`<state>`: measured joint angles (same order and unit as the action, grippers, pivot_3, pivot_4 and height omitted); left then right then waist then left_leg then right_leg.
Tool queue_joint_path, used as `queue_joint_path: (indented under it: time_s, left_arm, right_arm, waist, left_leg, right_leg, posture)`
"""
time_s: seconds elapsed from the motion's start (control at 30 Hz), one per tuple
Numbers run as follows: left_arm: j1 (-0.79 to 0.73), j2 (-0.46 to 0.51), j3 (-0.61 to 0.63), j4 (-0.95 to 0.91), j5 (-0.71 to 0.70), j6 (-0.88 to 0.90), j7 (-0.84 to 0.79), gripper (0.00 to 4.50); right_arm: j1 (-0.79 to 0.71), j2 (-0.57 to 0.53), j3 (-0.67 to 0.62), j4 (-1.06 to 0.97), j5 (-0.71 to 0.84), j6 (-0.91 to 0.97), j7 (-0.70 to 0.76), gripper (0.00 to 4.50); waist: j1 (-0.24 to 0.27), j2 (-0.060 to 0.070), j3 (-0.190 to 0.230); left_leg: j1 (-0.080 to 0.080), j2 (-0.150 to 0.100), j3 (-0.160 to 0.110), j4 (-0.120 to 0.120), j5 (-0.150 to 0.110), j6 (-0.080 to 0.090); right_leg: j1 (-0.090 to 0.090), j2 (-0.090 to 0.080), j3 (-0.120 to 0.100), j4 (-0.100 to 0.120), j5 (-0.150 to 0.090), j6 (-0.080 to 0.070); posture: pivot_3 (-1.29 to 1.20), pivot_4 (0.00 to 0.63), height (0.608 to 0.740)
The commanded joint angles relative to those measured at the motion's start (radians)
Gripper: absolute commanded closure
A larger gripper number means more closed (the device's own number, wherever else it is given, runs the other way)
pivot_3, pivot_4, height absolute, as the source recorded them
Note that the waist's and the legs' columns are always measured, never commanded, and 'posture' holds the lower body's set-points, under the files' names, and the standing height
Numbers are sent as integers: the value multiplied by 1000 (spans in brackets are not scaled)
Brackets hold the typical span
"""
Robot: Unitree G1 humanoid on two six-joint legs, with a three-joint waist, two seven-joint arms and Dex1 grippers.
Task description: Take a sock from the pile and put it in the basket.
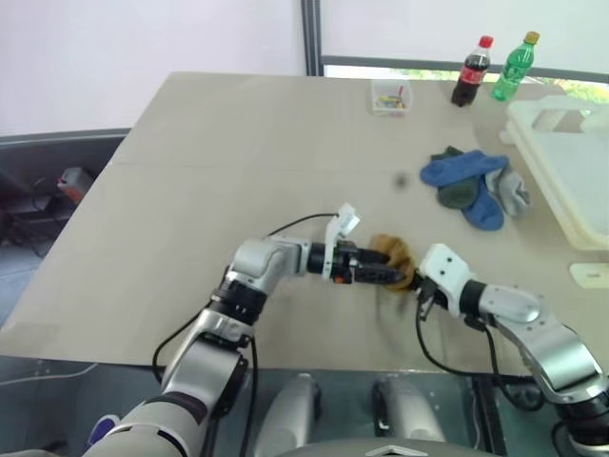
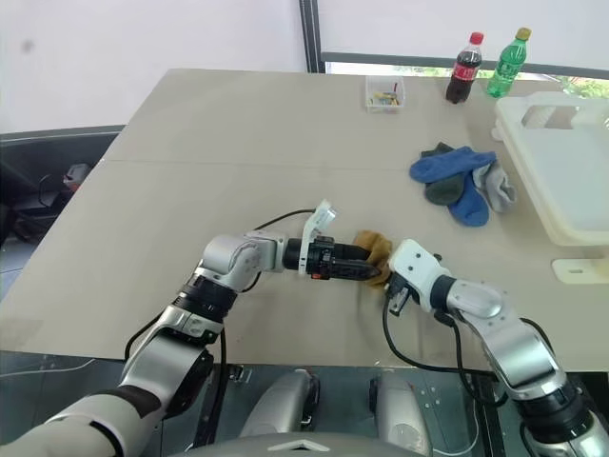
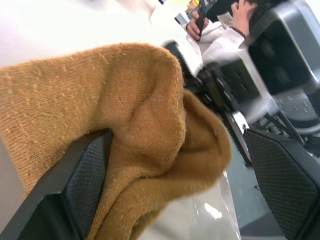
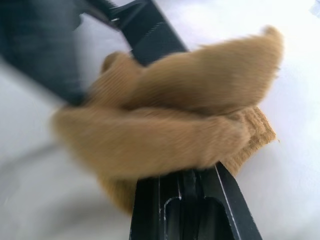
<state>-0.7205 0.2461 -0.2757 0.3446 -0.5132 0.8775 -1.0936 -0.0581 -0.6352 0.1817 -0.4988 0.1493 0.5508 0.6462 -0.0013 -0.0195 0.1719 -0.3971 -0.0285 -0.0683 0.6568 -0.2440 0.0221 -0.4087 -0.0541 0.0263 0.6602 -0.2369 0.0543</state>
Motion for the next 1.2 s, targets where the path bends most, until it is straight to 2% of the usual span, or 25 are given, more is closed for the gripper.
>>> queue_joint_path:
  time_s: [0.03, 0.13, 0.2, 0.23, 0.33, 0.37, 0.5, 0.6, 0.77, 1.0, 1.2]
  left_arm:
    - [8, 2, -36, 47, 60, -20, 10, 0]
    - [14, -1, -23, 27, 48, -33, -2, 0]
    - [32, 14, -18, -19, 44, -68, -26, 0]
    - [41, 21, -16, -37, 41, -78, -34, 0]
    - [85, 58, -20, -111, 62, -157, -57, 0]
    - [103, 72, -21, -139, 72, -191, -63, 0]
    - [157, 103, -10, -213, 100, -294, -72, 0]
    - [180, 102, 8, -243, 109, -342, -53, 0]
    - [224, 115, 49, -324, 104, -394, -20, 0]
    - [311, 196, 123, -410, 87, -445, -33, 0]
    - [341, 262, 175, -425, 95, -519, -54, 0]
  right_arm:
    - [37, -1, -123, -114, 70, 53, -14, 4229]
    - [76, 2, -208, -193, 136, 117, -17, 3225]
    - [71, 20, -267, -240, 196, 179, -37, 2100]
    - [62, 28, -288, -255, 220, 206, -48, 1754]
    - [-36, 75, -305, -263, 285, 312, -108, 316]
    - [-82, 103, -294, -242, 292, 341, -137, 51]
    - [-215, 181, -217, -128, 279, 411, -208, 51]
    - [-252, 204, -158, -52, 260, 424, -226, 51]
    - [-214, 159, -69, 2, 235, 438, -195, 51]
    - [-182, 78, 35, 46, 214, 436, -133, 51]
    - [-201, 50, 108, 125, 185, 405, -75, 51]
  waist:
    - [0, 0, 0]
    - [0, 0, 0]
    - [-1, 0, 0]
    - [-3, 0, 0]
    - [-14, 1, 0]
    - [-17, 1, 0]
    - [-12, 1, 0]
    - [-4, 1, 0]
    - [-2, 1, 0]
    - [-13, 1, 0]
    - [-13, 1, 0]
  left_leg:
    - [0, 0, 0, 0, 0, 0]
    - [1, 0, -2, 2, 0, 0]
    - [1, 1, -3, 3, 0, 0]
    - [1, 1, -3, 3, 0, 0]
    - [1, 2, -3, 3, 0, 0]
    - [1, 2, -3, 3, 0, 0]
    - [0, 3, -3, 2, 0, 0]
    - [-2, 2, -3, 2, 0, 0]
    - [-6, 0, -3, 2, 0, 0]
    - [-2, 1, -2, -3, 0, 0]
    - [-1, 2, -2, -3, 0, 0]
  right_leg:
    - [0, 0, 0, 0, 0, 0]
    - [2, 0, -1, 0, 0, 0]
    - [3, 0, -2, 0, 0, 0]
    - [3, 0, -2, -1, 0, 0]
    - [3, 1, -2, -1, 0, 0]
    - [3, 1, -1, 0, 0, 0]
    - [2, 1, -1, 0, 0, -1]
    - [0, 0, -2, 0, 0, -1]
    - [-3, -2, -2, -2, 0, -1]
    - [-2, -1, -1, -2, 0, -1]
    - [-1, 0, -1, -1, 0, -1]
  posture:
    - [0, 150, 740]
    - [0, 150, 740]
    - [0, 150, 740]
    - [0, 150, 740]
    - [0, 150, 740]
    - [0, 150, 740]
    - [0, 150, 740]
    - [0, 150, 740]
    - [0, 150, 740]
    - [0, 150, 740]
    - [0, 150, 740]
